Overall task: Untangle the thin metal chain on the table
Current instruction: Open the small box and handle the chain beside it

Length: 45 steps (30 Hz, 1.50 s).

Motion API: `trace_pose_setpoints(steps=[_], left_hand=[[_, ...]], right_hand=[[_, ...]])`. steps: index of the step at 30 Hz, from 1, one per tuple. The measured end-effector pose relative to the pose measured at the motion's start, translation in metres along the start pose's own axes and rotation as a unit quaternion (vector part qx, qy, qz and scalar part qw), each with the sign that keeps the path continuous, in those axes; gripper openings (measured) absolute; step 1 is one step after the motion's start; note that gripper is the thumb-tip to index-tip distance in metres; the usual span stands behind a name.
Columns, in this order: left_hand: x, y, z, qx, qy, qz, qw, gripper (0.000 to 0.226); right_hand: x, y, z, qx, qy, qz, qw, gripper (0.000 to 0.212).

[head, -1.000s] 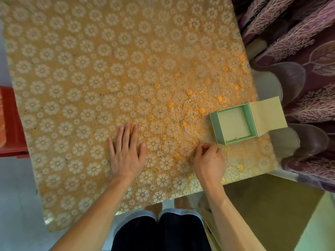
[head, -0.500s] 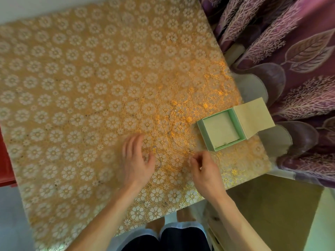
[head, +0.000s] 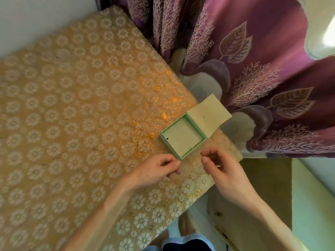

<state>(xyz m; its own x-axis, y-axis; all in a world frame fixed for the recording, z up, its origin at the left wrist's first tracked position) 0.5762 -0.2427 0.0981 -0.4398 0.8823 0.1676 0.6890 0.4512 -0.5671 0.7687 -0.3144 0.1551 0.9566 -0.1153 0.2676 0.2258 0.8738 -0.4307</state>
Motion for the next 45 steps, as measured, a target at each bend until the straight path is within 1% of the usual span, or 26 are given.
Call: trace_pose_setpoints(steps=[4, 7, 11, 16, 22, 25, 30, 34, 38, 39, 41, 42, 45], left_hand=[[0.026, 0.005, -0.009, 0.018, 0.061, 0.002, 0.998, 0.023], [0.046, 0.015, -0.023, 0.030, 0.129, 0.011, 0.991, 0.018], [0.059, 0.034, -0.050, 0.017, 0.240, 0.001, 0.971, 0.016], [0.060, 0.069, -0.082, -0.042, 0.343, -0.033, 0.938, 0.015], [0.060, 0.105, -0.092, -0.132, 0.429, -0.108, 0.887, 0.021], [0.066, 0.118, -0.079, -0.151, 0.456, -0.141, 0.866, 0.021], [0.073, 0.130, -0.068, -0.172, 0.535, -0.165, 0.811, 0.025], [0.072, 0.131, -0.065, -0.194, 0.617, -0.192, 0.738, 0.018], [0.065, 0.131, -0.053, -0.170, 0.686, -0.239, 0.666, 0.017], [0.065, 0.131, -0.049, -0.169, 0.694, -0.244, 0.657, 0.016], [0.064, 0.132, -0.044, -0.166, 0.701, -0.244, 0.650, 0.014], [0.063, 0.132, -0.042, -0.160, 0.701, -0.241, 0.652, 0.014], [0.060, 0.129, -0.039, -0.132, 0.685, -0.230, 0.679, 0.022]], right_hand=[[0.024, 0.003, -0.013, -0.019, -0.024, -0.025, 0.999, 0.016], [0.037, 0.004, -0.029, -0.034, -0.019, -0.062, 0.997, 0.013], [0.041, 0.005, -0.052, -0.061, 0.013, -0.130, 0.990, 0.009], [0.036, 0.008, -0.071, -0.092, 0.048, -0.211, 0.972, 0.007], [0.028, 0.011, -0.078, -0.106, 0.071, -0.257, 0.958, 0.006], [0.022, 0.015, -0.076, -0.107, 0.090, -0.258, 0.956, 0.005], [0.007, 0.028, -0.066, -0.102, 0.109, -0.252, 0.956, 0.004], [-0.005, 0.045, -0.052, -0.105, 0.130, -0.250, 0.954, 0.003], [-0.017, 0.061, -0.044, -0.120, 0.129, -0.272, 0.946, 0.009], [-0.020, 0.064, -0.043, -0.121, 0.125, -0.280, 0.944, 0.010], [-0.025, 0.069, -0.044, -0.115, 0.081, -0.299, 0.944, 0.012], [-0.028, 0.071, -0.045, -0.110, 0.047, -0.304, 0.945, 0.014], [-0.033, 0.075, -0.050, -0.094, -0.047, -0.302, 0.947, 0.021]])
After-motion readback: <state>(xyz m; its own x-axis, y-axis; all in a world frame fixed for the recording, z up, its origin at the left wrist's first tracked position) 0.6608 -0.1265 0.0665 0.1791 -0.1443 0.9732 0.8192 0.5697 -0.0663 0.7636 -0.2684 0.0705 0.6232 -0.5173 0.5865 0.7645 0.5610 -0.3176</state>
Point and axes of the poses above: each hand's wrist, its own y-axis towards the middle knuckle, its own x-axis out of the back of the hand, z = x × y, the point moved 3 cm from there along y, towards the middle knuckle, and after that the axes turned 11 degrees about y, right-handed, at the moved point
